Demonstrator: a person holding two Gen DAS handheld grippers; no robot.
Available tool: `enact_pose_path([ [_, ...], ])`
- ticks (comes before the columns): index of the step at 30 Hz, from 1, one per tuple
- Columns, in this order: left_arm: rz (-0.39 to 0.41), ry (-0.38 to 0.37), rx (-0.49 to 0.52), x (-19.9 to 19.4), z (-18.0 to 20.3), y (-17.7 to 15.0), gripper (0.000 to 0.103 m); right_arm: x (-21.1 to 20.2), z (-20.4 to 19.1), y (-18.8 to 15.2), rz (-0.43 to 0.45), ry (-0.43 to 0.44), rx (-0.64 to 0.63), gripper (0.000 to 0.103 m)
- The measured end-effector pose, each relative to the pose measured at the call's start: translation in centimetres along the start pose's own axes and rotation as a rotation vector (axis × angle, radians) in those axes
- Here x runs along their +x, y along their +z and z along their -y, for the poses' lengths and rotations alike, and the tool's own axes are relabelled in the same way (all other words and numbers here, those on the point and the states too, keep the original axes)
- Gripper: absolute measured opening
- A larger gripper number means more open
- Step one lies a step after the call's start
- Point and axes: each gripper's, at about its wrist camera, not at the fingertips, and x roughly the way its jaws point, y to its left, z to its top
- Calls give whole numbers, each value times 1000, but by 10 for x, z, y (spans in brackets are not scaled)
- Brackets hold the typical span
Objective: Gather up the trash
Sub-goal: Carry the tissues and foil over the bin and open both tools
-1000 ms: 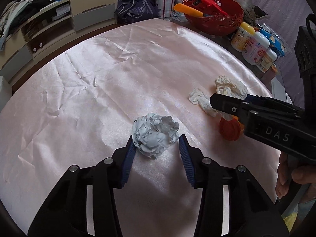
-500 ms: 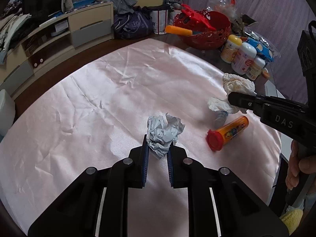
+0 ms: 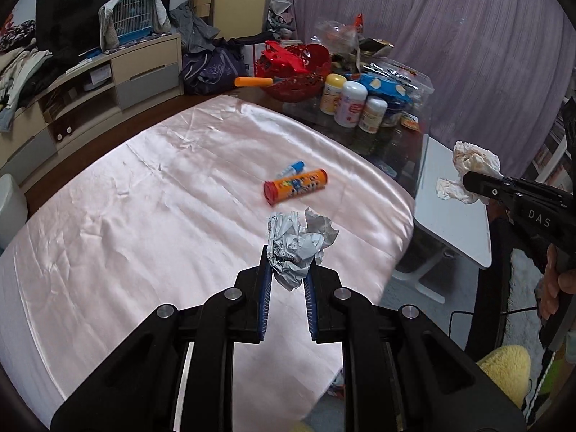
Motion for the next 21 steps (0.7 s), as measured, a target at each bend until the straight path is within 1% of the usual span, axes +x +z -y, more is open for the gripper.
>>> enact_pose_path([
  [5, -36, -41, 3, -6, 30, -44, 16, -35, 18, -58, -17, -6, 60, 10],
  [8, -52, -63, 11, -10, 43, -70, 16, -44, 24, -88, -25, -8, 96, 10],
  [14, -70, -93, 53, -5, 70, -110, 17, -40, 30, -144, -66, -19, 161, 10],
  [18, -121, -119, 72, 10, 87, -135, 17, -28, 26, -173, -117, -11, 184, 10],
  [21, -164, -135, 83, 24, 95, -149, 17, -21, 26, -190, -140, -7, 211, 10],
])
